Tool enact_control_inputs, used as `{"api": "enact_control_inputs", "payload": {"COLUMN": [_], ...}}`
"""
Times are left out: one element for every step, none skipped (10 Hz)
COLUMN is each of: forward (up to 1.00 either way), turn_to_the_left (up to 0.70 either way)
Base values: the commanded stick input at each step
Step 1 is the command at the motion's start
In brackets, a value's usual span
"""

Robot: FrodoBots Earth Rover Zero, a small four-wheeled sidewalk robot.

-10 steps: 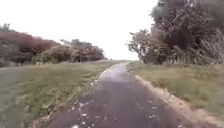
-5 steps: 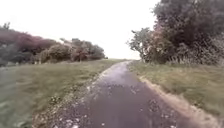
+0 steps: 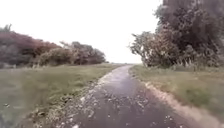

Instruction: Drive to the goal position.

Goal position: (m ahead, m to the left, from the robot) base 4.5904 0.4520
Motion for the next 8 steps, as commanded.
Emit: {"api": "enact_control_inputs", "payload": {"forward": [0.99, 0.99, 0.99, 0.99, 0.99, 0.99, 0.99, 0.99], "turn_to_the_left": [0.0, 0.0, 0.0, 0.0, 0.0, 0.0, 0.0, 0.0]}}
